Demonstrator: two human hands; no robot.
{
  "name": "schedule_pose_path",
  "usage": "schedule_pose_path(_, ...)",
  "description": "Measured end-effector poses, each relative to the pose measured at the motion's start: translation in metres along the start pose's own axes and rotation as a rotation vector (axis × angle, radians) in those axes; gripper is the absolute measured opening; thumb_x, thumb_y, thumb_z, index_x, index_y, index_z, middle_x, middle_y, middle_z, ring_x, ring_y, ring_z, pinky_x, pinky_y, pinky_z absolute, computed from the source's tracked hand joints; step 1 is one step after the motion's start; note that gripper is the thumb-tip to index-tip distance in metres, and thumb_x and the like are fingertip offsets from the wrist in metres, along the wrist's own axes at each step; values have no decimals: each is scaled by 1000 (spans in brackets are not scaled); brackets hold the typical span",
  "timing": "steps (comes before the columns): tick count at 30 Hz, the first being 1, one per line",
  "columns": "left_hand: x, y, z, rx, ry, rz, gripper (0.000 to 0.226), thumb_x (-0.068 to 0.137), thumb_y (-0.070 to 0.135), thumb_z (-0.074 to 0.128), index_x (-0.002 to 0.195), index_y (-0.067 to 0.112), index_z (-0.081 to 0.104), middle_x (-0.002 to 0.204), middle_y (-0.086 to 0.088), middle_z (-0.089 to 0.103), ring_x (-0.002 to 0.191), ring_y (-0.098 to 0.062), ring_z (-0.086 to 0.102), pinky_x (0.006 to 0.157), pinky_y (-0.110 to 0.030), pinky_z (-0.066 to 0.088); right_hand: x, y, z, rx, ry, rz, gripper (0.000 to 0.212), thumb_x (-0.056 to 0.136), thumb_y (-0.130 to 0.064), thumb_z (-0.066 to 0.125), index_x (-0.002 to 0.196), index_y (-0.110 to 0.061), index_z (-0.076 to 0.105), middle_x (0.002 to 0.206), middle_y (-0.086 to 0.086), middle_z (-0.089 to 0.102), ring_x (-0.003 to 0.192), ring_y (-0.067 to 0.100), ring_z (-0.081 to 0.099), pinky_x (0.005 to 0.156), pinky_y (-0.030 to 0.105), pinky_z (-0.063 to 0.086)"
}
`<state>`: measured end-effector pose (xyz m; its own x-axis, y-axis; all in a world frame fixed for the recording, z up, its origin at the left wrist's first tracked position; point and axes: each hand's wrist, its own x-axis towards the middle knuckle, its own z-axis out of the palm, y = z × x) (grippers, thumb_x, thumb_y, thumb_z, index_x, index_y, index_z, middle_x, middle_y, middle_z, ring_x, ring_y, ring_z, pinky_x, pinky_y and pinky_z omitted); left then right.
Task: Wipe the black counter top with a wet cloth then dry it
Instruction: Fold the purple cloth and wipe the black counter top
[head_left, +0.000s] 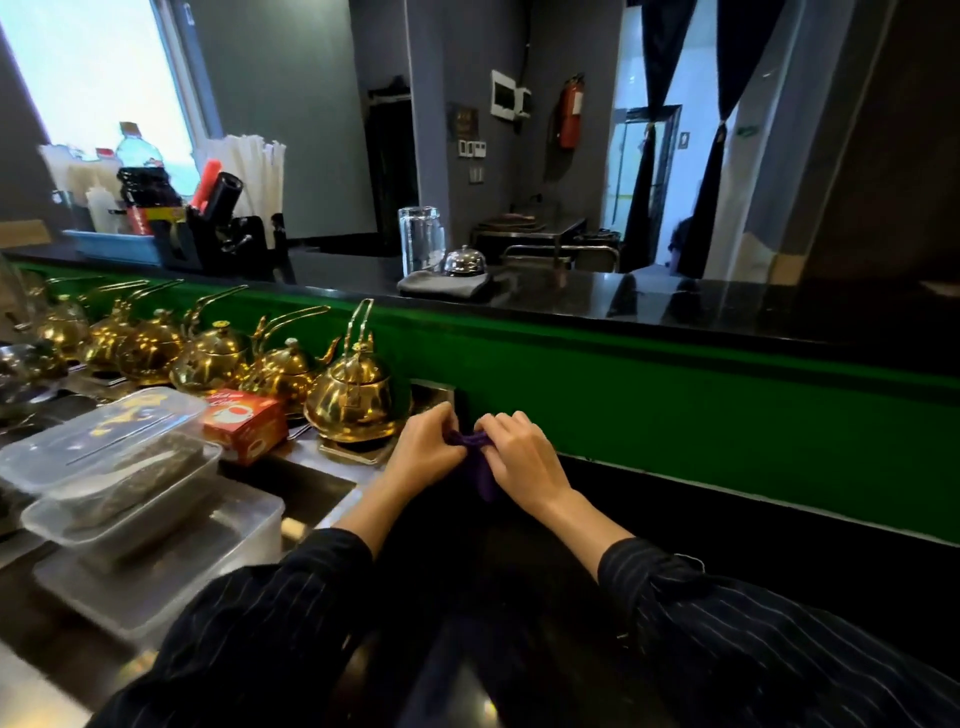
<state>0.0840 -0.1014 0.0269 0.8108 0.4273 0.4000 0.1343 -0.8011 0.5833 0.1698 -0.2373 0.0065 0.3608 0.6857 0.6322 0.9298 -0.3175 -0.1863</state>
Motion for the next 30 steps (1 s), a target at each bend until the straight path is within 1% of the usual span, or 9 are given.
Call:
schedule_pose_path(3,10,50,24,-82,3,124,21,64,4,63,76,11,47,64,-1,55,59,-22,52,57,-35,42,-18,34,-34,-50,39,100,30,87,-9,59,116,-7,62,106,7,66,96,28,56,79,44,50)
schedule_pose_path(6,25,100,45,-130,-36,268,22,68,-3,56,83,12,48,64,5,54,58,-16,51,58,-31,42,-38,71,-72,-104,54,193,16,91,-22,59,92,-8,64,93,6,58,88,26,50,73,43,47)
schedule_pose_path(9,40,150,67,-103,-62,437,25,75,1,49,95,16,46,81,0,62,74,-27,60,66,-42,49,-55,109,-115,-43,96,348,28,92,-33,60,85,-6,60,94,6,51,86,23,46,73,37,42)
schedule_pose_path(12,53,204,89,-31,-13,529,31,88,7,48,118,14,45,110,-7,61,86,-38,62,69,-47,50,-64,140,-163,115,177,466,24,92,-27,62,77,-12,51,81,2,50,74,22,50,66,35,37)
schedule_pose_path(15,70,249,110,29,35,623,37,94,14,45,131,12,39,125,-12,53,82,-43,64,63,-51,51,-68,163,-210,103,197,531,21,95,-23,54,79,-17,44,76,0,56,70,23,56,60,38,41)
schedule_pose_path(20,105,315,142,8,70,633,38,97,17,43,133,7,37,123,-17,52,82,-47,63,64,-53,50,-60,206,-272,-180,313,494,14,99,-21,45,91,-13,53,91,5,58,80,30,59,62,39,42)
schedule_pose_path(26,157,353,170,2,8,670,48,89,-6,42,135,3,33,122,-21,51,93,-44,60,65,-43,42,-25,274,-317,-519,136,471,18,98,-29,46,102,-15,56,96,8,55,88,35,60,63,37,40)
schedule_pose_path(28,172,348,174,74,-18,676,60,83,-11,43,139,4,30,118,-21,54,99,-39,58,71,-41,42,-14,291,-318,-594,27,427,19,96,-32,49,102,-18,59,98,7,56,93,32,60,65,36,39)
schedule_pose_path(30,185,337,174,119,-36,648,60,82,-8,44,139,6,31,114,-22,57,105,-38,54,80,-45,46,-4,303,-312,-646,-95,416,19,95,-33,52,105,-21,63,105,6,57,103,29,56,76,39,42)
